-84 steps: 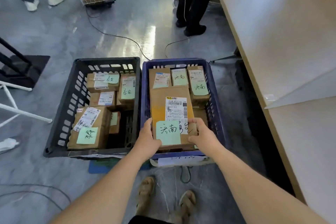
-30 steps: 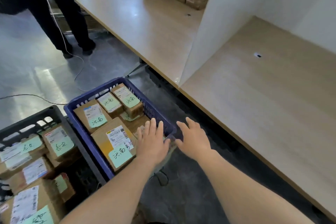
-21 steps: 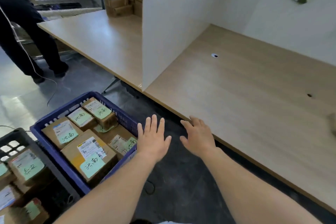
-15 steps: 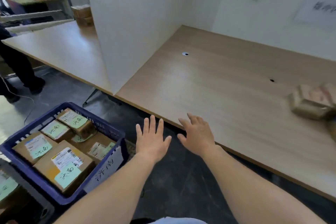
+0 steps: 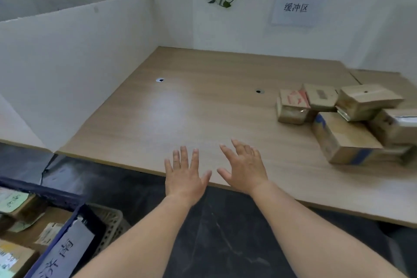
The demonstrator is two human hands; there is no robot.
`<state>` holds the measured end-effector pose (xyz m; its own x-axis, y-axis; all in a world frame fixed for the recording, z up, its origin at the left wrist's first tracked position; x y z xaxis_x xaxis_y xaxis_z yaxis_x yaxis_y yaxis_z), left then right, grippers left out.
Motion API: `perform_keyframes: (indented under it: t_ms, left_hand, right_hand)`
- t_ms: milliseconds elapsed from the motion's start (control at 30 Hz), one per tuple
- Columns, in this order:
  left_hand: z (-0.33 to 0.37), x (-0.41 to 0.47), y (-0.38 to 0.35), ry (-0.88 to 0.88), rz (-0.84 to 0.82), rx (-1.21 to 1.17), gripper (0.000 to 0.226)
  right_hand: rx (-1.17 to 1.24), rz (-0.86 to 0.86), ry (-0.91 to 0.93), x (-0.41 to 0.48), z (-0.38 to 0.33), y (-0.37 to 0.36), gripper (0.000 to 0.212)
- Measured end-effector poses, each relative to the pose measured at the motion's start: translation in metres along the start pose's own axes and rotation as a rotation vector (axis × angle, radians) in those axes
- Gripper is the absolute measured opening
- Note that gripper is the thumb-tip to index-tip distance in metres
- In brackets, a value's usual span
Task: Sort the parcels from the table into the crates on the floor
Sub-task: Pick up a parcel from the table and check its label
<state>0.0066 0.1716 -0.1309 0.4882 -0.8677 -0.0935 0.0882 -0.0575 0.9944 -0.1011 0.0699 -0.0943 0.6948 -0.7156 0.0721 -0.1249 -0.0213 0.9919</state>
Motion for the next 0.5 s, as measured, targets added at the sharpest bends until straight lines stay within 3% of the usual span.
perform_keyframes:
  t_ms: [500]
  left_hand:
    - [0.138,0.088,-0.02,-0.294,-0.034,0.037,0.073]
  right_hand:
    - [0.003,-0.005,-0.358,0.0,0.152,-0.008,0.068]
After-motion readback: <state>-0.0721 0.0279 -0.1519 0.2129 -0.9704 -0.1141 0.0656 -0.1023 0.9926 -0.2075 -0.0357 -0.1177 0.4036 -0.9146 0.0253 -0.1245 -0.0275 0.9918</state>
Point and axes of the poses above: each hand's wrist, its own x-axis towards the middle knuckle, its own y-axis out of the back of the hand, z = x × y, the point moved 9 cm from there along x, towards the middle knuckle, and after that the axes turned 9 degrees about -y, right-handed, at the moved point
